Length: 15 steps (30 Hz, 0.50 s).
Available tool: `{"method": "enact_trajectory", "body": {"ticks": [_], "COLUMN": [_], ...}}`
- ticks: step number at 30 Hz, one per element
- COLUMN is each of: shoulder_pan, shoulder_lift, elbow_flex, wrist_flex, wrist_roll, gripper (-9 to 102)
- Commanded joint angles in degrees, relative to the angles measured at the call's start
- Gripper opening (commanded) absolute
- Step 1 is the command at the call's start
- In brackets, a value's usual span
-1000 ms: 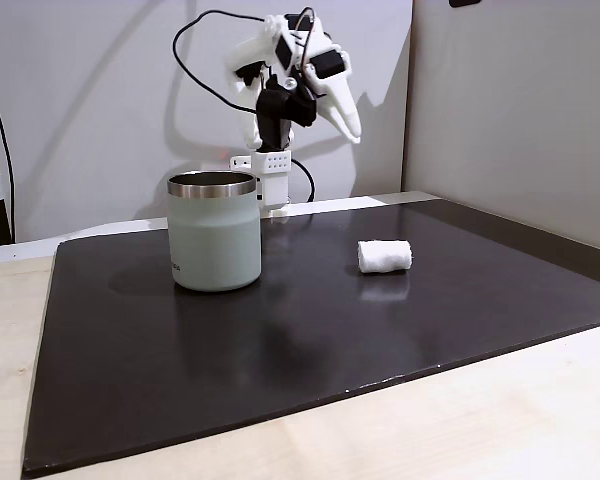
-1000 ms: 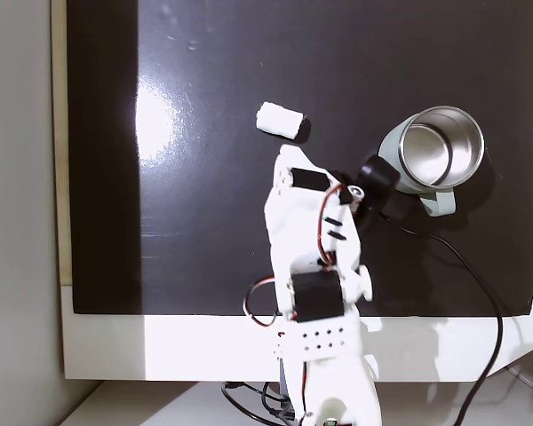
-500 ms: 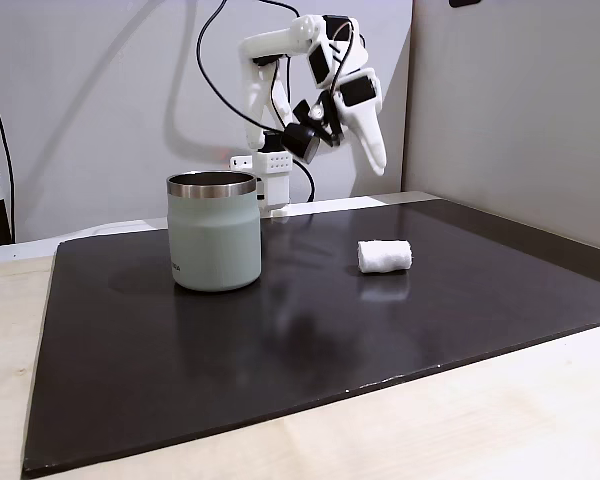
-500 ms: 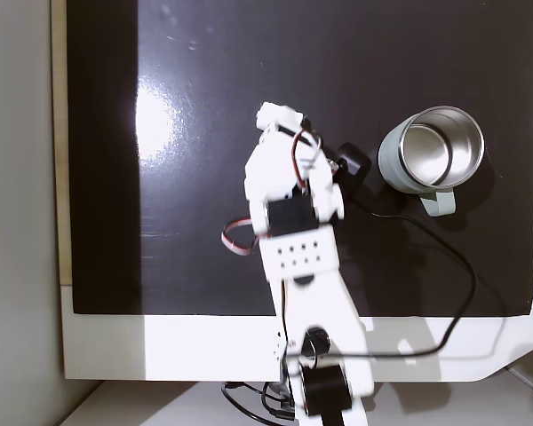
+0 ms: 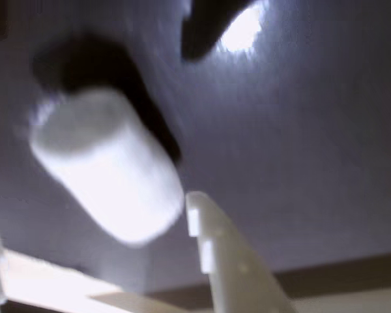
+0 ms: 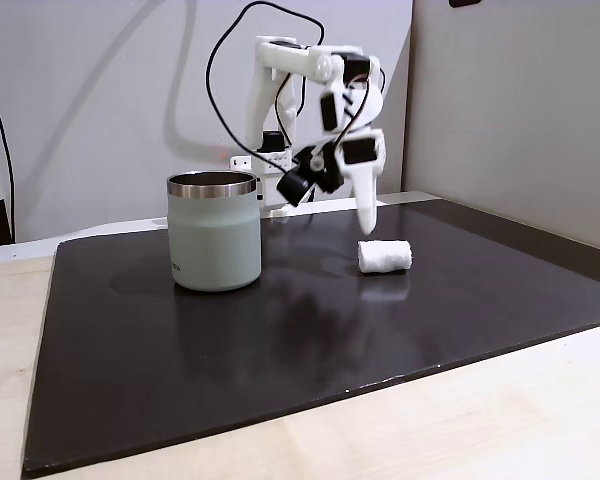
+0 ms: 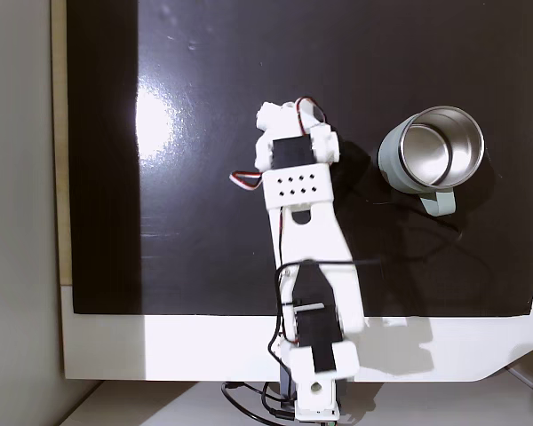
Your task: Grasp a gauze and put it in the cup.
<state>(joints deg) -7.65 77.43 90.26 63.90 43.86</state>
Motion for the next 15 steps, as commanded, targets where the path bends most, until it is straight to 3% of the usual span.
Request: {"method": "enact_trajectory", "body": {"ticks": [1, 15], "shoulder_pan": [0.18, -1.05], "shoulder_lift": [-1.41, -14.59], "elbow_flex": [-3.69, -12.66], "wrist_flex": [-1.23, -1.76], "wrist_roll": [0.44, 0.18], "gripper": [31, 31]}}
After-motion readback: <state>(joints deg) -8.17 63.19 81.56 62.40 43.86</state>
